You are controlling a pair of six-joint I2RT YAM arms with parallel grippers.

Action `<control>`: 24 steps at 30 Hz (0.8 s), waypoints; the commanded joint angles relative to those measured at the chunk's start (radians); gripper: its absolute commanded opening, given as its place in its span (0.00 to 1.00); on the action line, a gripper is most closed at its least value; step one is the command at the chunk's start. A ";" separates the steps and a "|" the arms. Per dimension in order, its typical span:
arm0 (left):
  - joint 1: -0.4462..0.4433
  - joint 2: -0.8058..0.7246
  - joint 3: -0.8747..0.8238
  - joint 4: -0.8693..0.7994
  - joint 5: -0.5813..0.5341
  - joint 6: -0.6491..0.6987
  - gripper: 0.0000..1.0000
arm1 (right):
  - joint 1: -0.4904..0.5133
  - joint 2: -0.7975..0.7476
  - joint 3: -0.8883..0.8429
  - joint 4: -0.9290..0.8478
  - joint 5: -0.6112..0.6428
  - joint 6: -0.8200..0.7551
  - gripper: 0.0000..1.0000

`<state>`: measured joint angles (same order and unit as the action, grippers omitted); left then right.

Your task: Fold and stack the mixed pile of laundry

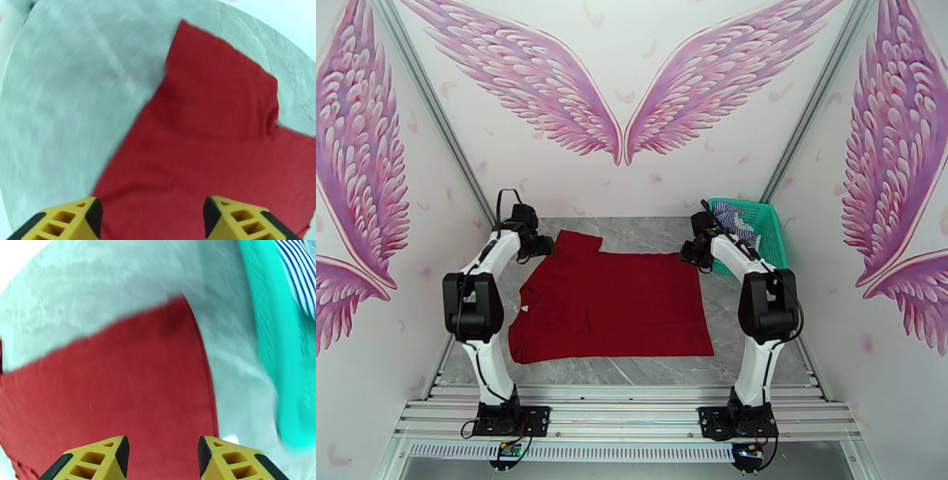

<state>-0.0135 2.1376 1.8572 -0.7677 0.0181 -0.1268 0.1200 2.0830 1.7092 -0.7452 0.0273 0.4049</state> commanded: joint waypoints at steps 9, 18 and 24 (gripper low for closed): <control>-0.008 0.382 0.483 -0.118 -0.009 0.098 0.74 | -0.007 0.275 0.295 -0.079 0.167 -0.001 0.53; -0.016 0.496 0.663 -0.159 0.033 0.056 0.73 | -0.032 0.402 0.520 -0.243 0.290 0.079 0.53; -0.016 0.493 0.651 -0.160 0.089 0.049 0.73 | -0.088 0.368 0.484 -0.264 0.288 0.111 0.53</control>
<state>-0.0273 2.6251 2.4748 -0.9012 0.0616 -0.0681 0.0673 2.4645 2.1952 -0.9569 0.2687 0.4789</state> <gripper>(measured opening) 0.727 0.526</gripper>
